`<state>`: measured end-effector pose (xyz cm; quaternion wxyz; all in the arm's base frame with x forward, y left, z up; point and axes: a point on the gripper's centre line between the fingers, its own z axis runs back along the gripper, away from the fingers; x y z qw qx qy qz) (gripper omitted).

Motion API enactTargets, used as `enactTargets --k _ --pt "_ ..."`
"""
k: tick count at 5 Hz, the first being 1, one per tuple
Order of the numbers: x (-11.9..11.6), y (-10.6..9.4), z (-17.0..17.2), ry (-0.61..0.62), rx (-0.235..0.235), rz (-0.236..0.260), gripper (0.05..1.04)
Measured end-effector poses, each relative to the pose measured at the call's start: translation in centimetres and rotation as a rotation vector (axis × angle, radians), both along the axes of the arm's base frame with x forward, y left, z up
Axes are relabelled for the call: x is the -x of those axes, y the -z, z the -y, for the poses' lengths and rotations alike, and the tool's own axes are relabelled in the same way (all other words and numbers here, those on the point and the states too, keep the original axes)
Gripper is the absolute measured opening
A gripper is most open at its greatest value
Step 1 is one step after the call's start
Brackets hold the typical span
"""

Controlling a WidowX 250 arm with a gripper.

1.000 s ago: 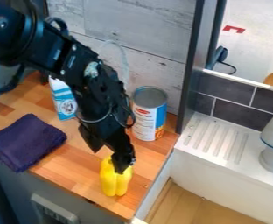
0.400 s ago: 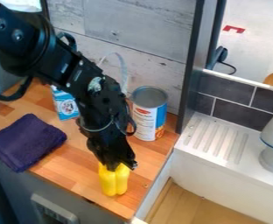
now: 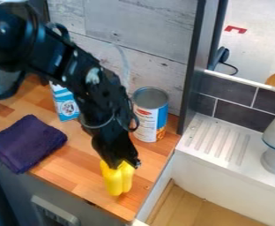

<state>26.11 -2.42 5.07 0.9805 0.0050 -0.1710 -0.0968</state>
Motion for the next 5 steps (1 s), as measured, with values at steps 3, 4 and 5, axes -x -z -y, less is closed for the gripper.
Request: enactTargets --k 3,4,5 --pt "-5.2 -3.7 -4.5 -0.161 0.059 0.078 0.113" --pt "-7.7 -3.0 -6.1 -0.21 0.058 0.065 0.113" --pt "-10.1 -3.0 -9.3 -0.26 0.04 0.055 0.113"
